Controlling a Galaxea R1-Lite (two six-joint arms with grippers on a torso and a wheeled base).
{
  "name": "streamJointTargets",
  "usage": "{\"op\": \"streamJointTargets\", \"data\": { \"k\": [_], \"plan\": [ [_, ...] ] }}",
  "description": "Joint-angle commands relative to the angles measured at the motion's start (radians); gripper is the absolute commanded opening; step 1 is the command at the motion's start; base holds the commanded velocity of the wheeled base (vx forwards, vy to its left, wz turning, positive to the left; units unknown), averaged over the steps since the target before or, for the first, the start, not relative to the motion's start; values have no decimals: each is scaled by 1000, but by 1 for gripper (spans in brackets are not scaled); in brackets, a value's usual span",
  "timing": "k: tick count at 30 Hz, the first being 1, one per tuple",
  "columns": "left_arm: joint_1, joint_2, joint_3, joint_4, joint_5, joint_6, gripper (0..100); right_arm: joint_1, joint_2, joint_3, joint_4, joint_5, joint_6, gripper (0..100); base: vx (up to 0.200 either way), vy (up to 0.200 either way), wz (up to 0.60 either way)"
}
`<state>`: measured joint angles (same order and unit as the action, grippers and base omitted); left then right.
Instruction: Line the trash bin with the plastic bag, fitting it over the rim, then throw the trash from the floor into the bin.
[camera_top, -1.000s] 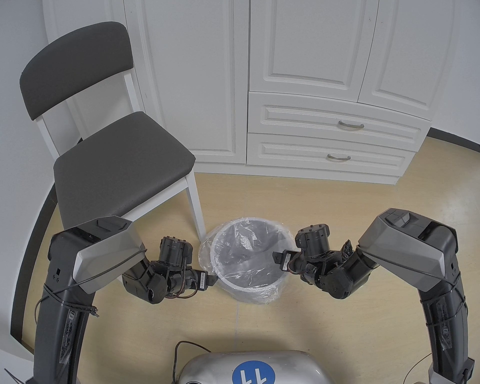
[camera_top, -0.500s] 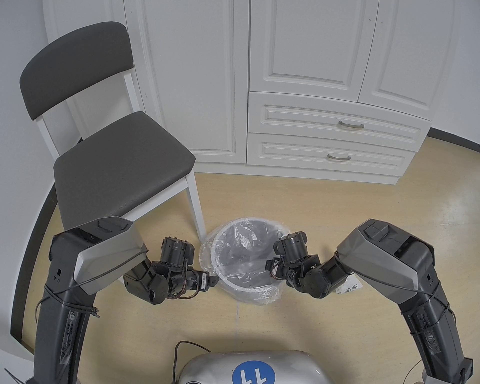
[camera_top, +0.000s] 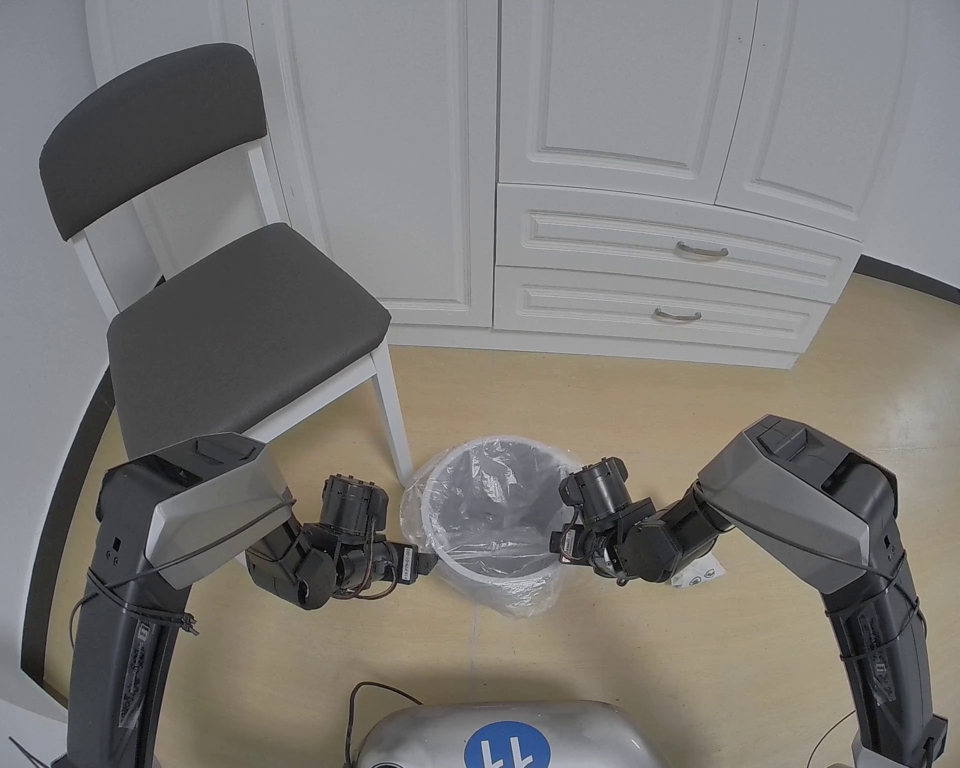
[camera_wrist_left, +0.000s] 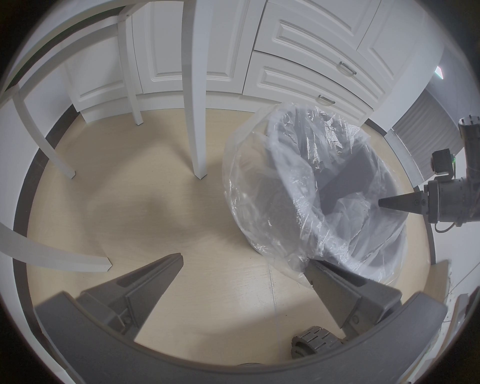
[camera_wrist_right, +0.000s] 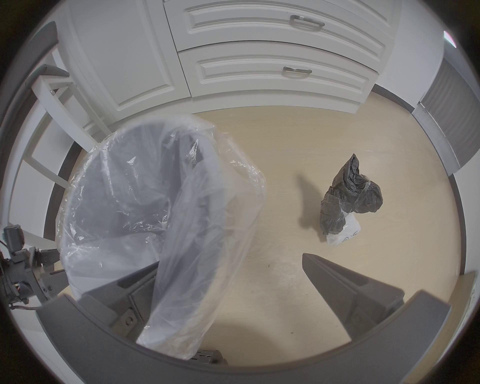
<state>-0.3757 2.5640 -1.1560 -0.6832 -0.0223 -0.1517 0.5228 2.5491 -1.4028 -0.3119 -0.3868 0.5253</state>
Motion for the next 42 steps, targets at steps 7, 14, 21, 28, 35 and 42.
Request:
{"op": "streamJointTargets", "data": {
  "k": [7, 14, 21, 28, 35, 42],
  "plan": [
    [5, -70, 71, -26, -56, 6, 100, 17, -75, 64, -53, 14, 12, 100, 0, 0, 0],
    [-2, -157, 150, -76, -102, 8, 100, 48, -155, 177, -139, 40, -7, 100, 0, 0, 0],
    [-12, -234, 265, -75, -162, 100, 100, 83, -271, 283, -151, 74, -21, 100, 0, 0, 0],
    [-14, -401, 414, -81, -205, 115, 100, 71, -383, 469, -334, 109, -163, 100, 0, 0, 0],
    [-23, -631, 596, -180, -311, 116, 100, 40, -575, 732, -561, 152, -438, 100, 0, 0, 0],
    [-6, -734, 745, -272, -304, 144, 100, -21, -676, 967, -819, 201, -596, 100, 0, 0, 0]
  ]
}}
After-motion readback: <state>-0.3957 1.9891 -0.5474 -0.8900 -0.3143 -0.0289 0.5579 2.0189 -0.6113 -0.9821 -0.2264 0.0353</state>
